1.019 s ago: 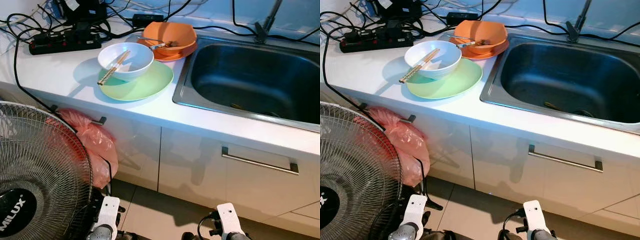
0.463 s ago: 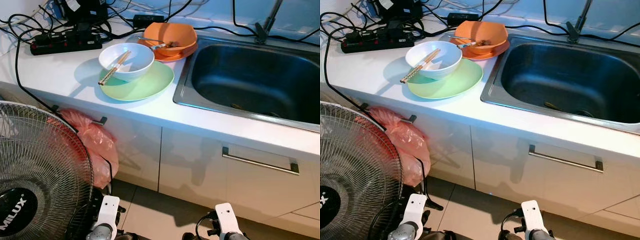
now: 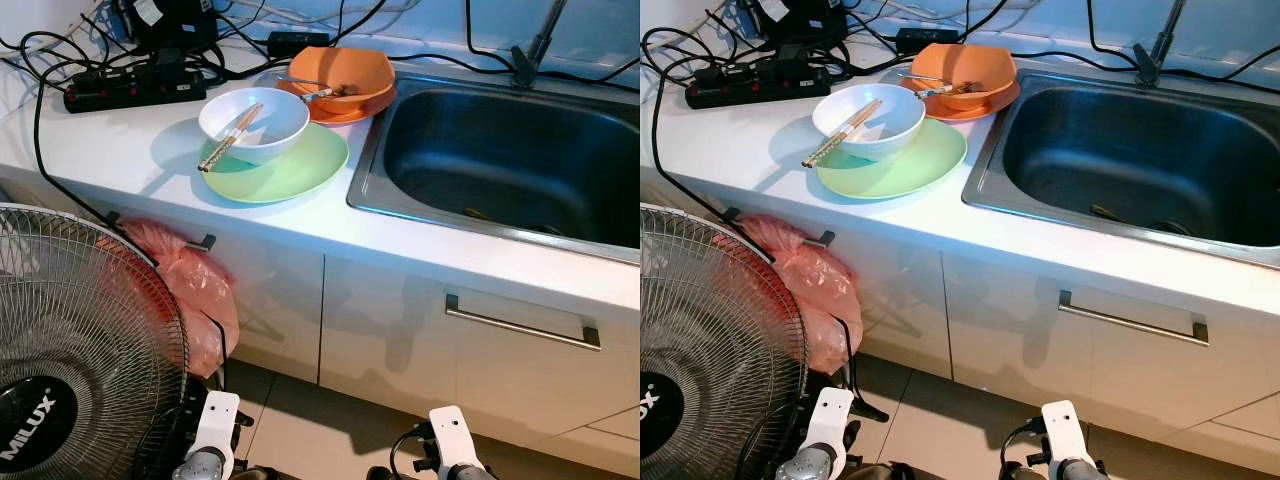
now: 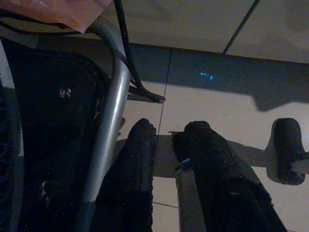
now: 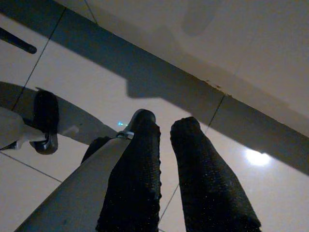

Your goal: Kitchen organization

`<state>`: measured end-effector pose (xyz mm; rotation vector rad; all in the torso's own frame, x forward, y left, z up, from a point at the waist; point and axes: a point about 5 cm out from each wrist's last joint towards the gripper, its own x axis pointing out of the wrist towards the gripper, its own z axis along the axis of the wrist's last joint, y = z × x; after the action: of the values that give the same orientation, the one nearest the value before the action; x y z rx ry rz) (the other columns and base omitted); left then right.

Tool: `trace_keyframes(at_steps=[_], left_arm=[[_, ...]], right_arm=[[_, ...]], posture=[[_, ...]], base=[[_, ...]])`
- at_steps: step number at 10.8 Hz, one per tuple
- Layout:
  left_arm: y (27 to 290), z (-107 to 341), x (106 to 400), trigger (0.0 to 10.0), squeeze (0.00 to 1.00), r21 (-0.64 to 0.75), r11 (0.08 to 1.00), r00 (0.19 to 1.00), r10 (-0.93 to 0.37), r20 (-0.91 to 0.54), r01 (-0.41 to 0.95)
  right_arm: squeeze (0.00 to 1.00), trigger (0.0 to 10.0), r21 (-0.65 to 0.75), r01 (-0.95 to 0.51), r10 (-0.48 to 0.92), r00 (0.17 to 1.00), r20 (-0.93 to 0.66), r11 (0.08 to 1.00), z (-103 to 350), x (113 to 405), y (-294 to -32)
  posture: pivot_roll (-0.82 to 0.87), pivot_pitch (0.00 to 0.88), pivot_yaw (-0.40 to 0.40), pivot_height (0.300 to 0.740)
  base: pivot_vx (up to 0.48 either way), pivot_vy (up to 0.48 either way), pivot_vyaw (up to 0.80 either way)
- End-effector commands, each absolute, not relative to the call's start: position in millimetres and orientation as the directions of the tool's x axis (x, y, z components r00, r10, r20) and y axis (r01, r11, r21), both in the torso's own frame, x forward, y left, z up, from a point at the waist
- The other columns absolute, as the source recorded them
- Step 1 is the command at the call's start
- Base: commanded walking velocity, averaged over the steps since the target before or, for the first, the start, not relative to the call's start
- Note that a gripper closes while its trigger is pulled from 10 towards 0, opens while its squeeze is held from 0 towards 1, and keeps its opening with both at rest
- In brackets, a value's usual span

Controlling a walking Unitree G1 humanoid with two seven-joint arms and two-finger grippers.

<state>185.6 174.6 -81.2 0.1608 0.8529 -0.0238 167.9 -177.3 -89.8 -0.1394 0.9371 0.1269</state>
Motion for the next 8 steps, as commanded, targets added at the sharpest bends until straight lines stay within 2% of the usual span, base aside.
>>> trace_keyframes(at_steps=[1, 8], left_arm=[[176.0, -81.9, 183.9, 10.0, 0.00, 0.139, 0.986, 0.655, 0.047, -0.754, 0.089], [176.0, -81.9, 183.9, 10.0, 0.00, 0.139, 0.986, 0.655, 0.047, -0.754, 0.089]], right_arm=[[0.00, 10.0, -0.059, -0.161, 0.048, 0.589, -0.806, 0.985, -90.2, 166.0, -177.1], [0.00, 10.0, -0.059, -0.161, 0.048, 0.589, -0.806, 0.985, -90.2, 166.0, -177.1]], posture=[[-0.02, 0.094, 0.031, 0.740], [-0.02, 0.094, 0.031, 0.740]], base=[[0.000, 0.000, 0.00], [0.000, 0.000, 0.00]])
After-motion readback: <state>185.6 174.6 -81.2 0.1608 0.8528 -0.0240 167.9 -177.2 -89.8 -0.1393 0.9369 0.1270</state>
